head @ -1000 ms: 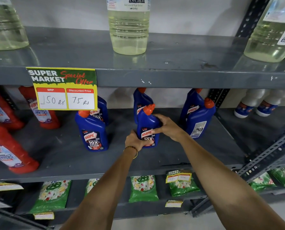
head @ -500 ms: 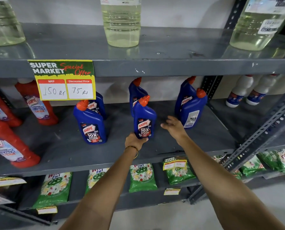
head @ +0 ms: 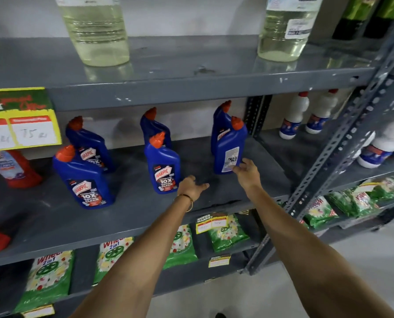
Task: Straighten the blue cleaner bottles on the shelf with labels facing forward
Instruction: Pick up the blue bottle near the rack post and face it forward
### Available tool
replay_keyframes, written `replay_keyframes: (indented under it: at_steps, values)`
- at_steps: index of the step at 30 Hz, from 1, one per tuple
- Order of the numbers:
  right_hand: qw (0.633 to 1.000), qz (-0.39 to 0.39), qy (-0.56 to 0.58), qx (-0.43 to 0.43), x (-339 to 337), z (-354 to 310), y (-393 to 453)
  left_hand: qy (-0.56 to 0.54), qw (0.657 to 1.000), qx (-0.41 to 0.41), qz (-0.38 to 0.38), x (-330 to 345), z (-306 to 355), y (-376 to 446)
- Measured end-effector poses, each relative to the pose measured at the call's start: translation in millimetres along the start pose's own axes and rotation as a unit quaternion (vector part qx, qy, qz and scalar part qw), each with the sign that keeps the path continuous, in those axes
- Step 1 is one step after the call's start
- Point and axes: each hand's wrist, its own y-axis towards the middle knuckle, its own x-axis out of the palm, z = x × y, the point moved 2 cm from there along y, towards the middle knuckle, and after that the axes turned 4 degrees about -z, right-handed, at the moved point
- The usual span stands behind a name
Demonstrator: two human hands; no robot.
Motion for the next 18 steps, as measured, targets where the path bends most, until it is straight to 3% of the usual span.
replay_keyframes:
  at_steps: [8, 18]
  values:
    - [0.996, -0.09, 0.021, 0.015, -38.3, -7.4, 61.1, -0.053, 0.997, 0.016, 0.051, 33.4, 56.4, 51.1]
    - [0.975, -0.215, 0.021, -0.06, -42.8, -16.0, 94.0, -0.082, 0.993, 0.062, 0.063, 49.1, 84.1, 79.5]
